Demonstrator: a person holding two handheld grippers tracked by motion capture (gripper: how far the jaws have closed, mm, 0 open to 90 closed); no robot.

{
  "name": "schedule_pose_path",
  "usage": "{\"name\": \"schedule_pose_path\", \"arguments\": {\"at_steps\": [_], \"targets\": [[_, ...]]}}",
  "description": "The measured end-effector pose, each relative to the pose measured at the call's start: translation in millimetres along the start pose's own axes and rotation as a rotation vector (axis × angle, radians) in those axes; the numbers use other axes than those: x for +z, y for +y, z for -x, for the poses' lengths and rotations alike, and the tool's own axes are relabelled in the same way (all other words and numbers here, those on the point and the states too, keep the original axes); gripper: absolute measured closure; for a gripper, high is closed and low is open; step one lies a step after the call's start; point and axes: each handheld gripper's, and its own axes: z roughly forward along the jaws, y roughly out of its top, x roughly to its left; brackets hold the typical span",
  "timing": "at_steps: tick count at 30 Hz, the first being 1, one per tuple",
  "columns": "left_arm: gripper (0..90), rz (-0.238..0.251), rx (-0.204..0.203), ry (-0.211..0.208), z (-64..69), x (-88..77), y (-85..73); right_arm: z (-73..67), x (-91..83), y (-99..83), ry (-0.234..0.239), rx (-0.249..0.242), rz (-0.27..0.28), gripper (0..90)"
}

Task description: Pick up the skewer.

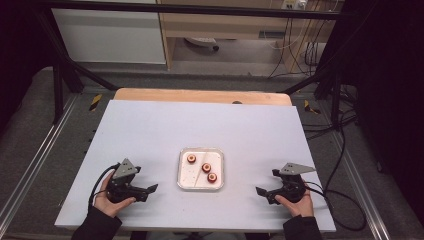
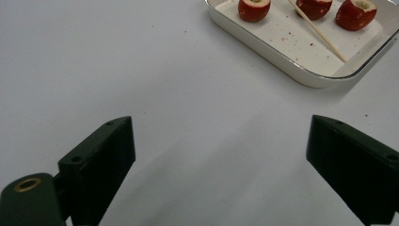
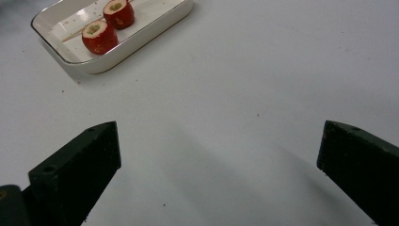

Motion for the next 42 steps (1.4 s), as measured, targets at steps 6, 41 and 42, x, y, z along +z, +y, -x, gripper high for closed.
{"name": "schedule_pose_path", "arguments": {"at_steps": [6,41,42], "targets": [[8.5,-0.003,0.004,-0.002,5.9,3.9,6.8,0.1,-0.4,0.1,0.000,0.000,0.001,0.6],[27.3,-0.040,-0.050,0.032,77.8,74.5,78.6,-0.4,-1.1,0.2,-0.004,0.003,0.004,0.6],[28.5,-0.041,-0.051,0.040,79.8,77.6,79.1,-0.3,-1.1,0.2,-0.004,0.002,0.005,0.6]]}}
